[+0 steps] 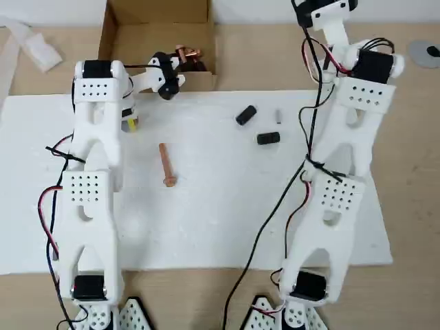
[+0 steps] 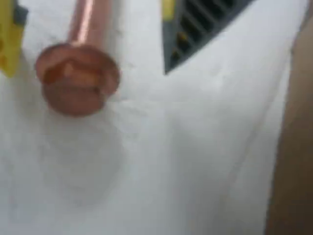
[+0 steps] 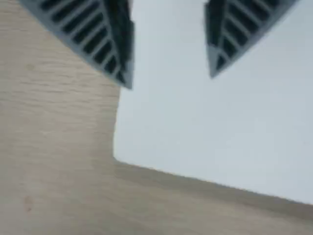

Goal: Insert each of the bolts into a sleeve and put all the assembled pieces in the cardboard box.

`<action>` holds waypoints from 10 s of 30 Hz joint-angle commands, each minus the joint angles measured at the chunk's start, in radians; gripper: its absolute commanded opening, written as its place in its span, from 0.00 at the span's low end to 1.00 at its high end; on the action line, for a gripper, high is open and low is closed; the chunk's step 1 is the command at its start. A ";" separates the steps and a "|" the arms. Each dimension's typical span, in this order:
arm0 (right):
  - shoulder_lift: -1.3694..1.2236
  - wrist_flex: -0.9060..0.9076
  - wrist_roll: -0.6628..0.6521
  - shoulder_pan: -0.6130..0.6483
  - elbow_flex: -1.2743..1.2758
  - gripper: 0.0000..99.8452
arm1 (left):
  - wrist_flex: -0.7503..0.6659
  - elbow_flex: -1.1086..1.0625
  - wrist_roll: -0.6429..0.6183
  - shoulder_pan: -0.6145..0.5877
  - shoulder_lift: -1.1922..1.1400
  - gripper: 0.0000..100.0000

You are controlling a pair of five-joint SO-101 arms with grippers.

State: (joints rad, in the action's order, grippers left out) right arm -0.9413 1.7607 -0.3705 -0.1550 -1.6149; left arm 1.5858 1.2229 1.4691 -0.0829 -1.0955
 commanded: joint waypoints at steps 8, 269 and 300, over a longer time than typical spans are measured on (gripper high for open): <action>-0.028 -0.002 0.002 0.030 -0.050 0.13 | -0.018 0.011 -0.003 -0.003 -0.140 0.10; 2.872 -1.206 0.523 0.773 3.155 0.01 | -0.930 -2.087 -1.412 0.709 2.422 0.01; 2.872 -1.206 0.523 0.774 3.155 0.01 | -1.178 -2.197 -1.344 0.618 2.430 0.01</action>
State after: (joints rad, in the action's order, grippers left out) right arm 1.8067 0.5823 0.1435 0.6091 1.5505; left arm 0.4365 -0.9927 0.1281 0.5493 1.3241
